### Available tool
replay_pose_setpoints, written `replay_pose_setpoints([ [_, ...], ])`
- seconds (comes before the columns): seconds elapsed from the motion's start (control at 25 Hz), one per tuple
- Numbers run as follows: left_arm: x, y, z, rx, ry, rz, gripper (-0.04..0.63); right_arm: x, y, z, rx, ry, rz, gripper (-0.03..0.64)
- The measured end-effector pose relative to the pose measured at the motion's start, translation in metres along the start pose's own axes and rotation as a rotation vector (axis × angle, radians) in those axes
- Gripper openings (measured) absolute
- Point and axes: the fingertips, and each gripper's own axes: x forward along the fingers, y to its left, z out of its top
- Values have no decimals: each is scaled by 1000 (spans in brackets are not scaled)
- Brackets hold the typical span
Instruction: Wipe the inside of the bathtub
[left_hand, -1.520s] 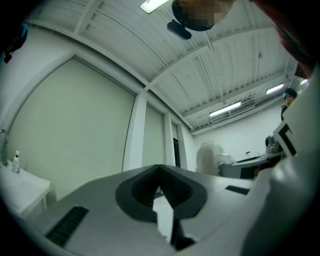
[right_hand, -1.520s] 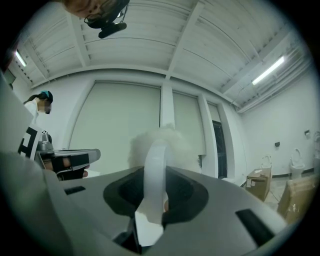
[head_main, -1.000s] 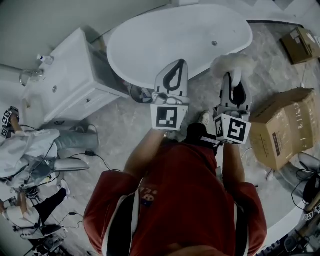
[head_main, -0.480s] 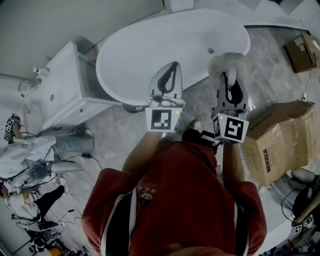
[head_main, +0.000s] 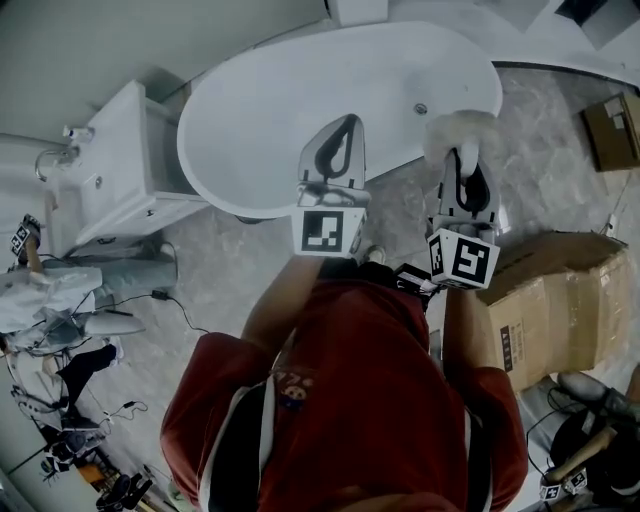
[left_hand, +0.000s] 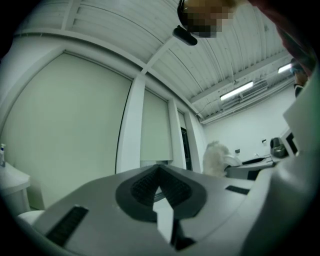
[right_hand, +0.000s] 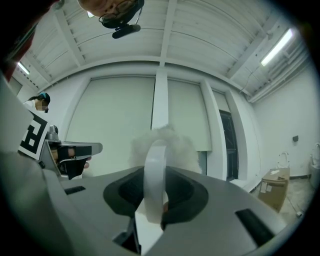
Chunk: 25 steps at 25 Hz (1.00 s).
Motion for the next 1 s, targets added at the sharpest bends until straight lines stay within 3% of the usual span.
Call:
replay_pose_setpoints([
  [0.52, 94, 21, -47, -29, 7, 64, 16, 101, -43, -32, 20, 14, 39, 98],
  [1.0, 177, 105, -78, -16, 27, 174, 17, 246, -21, -48, 9, 54, 134, 98],
])
